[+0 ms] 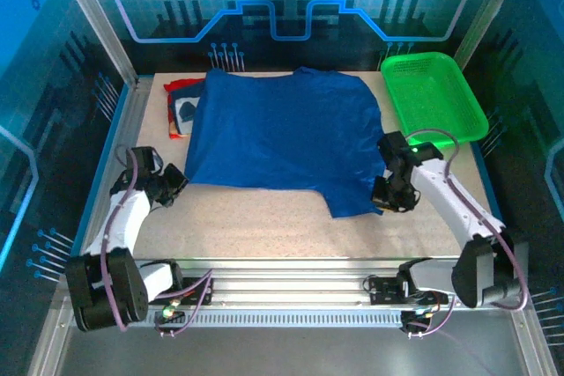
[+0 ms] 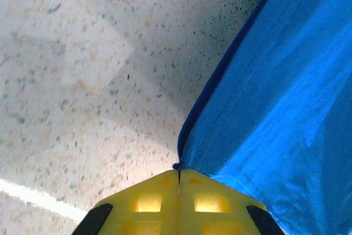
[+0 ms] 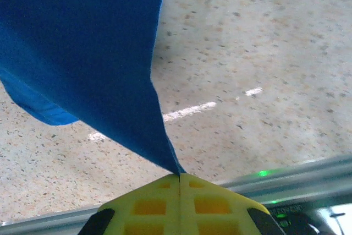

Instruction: Fold and stack the t-shirts

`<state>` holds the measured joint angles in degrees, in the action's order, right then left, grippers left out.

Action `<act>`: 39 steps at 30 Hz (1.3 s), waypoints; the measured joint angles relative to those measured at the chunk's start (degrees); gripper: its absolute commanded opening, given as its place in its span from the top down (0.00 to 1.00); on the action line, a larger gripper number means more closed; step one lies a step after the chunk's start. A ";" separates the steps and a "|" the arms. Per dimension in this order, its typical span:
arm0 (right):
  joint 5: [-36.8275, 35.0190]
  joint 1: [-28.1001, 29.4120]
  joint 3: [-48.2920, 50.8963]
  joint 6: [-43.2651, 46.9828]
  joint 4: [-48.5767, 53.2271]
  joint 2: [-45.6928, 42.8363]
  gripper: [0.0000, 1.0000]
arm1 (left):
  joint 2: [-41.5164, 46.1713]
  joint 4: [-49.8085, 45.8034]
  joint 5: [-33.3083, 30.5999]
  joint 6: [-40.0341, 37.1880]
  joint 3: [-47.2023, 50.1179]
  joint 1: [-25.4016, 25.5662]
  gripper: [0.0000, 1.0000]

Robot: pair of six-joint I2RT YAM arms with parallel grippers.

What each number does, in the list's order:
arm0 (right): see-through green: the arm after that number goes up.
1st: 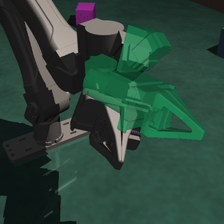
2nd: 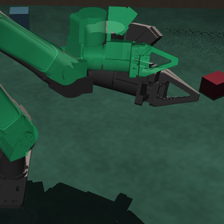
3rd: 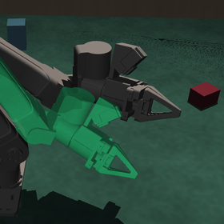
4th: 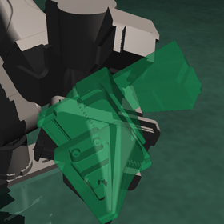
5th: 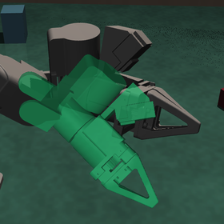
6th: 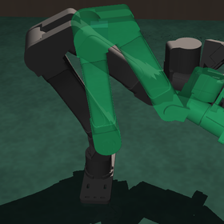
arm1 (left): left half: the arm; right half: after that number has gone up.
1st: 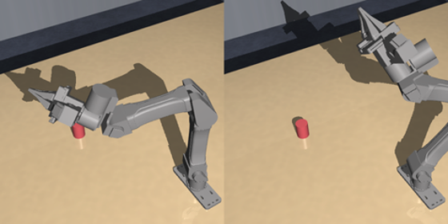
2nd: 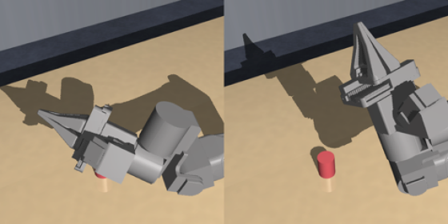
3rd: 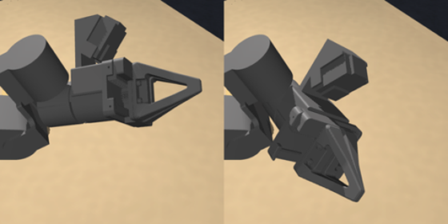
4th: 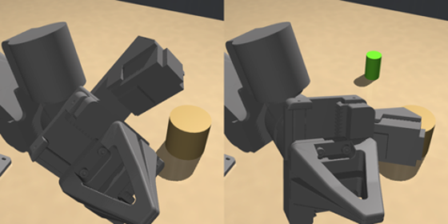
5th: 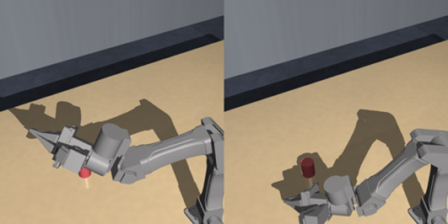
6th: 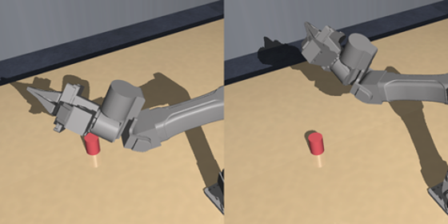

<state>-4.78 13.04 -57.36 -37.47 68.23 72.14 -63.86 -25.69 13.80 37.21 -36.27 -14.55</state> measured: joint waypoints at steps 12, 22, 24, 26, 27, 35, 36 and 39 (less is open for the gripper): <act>-4.26 -4.20 -1.29 -0.68 9.60 -8.26 1.00 | 15.82 -13.81 -2.64 5.18 2.16 3.76 1.00; -5.73 -4.61 -1.68 -2.01 14.84 -11.72 1.00 | 22.62 -24.24 -5.86 11.23 2.27 10.23 1.00; -5.75 -4.61 -1.70 -2.16 14.97 -11.72 1.00 | 22.99 -26.08 -6.95 12.04 2.25 10.23 1.00; -5.75 -4.61 -1.70 -2.16 14.88 -11.72 1.00 | 22.77 -27.08 -7.63 12.46 2.25 10.23 1.00; -5.73 -4.61 -1.70 -2.16 14.75 -11.61 1.00 | 22.32 -27.28 -7.89 12.46 2.25 10.23 1.00; -5.75 -4.94 -3.17 -0.98 10.05 -3.69 1.00 | 10.84 -23.56 -8.39 11.78 0.87 10.23 1.00; -5.75 -4.96 -3.76 -0.57 9.14 -2.19 1.00 | 9.51 -22.86 -8.48 11.50 0.04 10.23 1.00; -5.79 -5.38 -5.95 0.72 6.34 1.86 1.00 | 5.75 -20.65 -8.66 10.23 -3.50 10.23 1.00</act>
<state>-10.57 7.66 -63.31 -36.75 74.56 74.00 -58.11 -46.35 5.15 47.44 -39.77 -4.32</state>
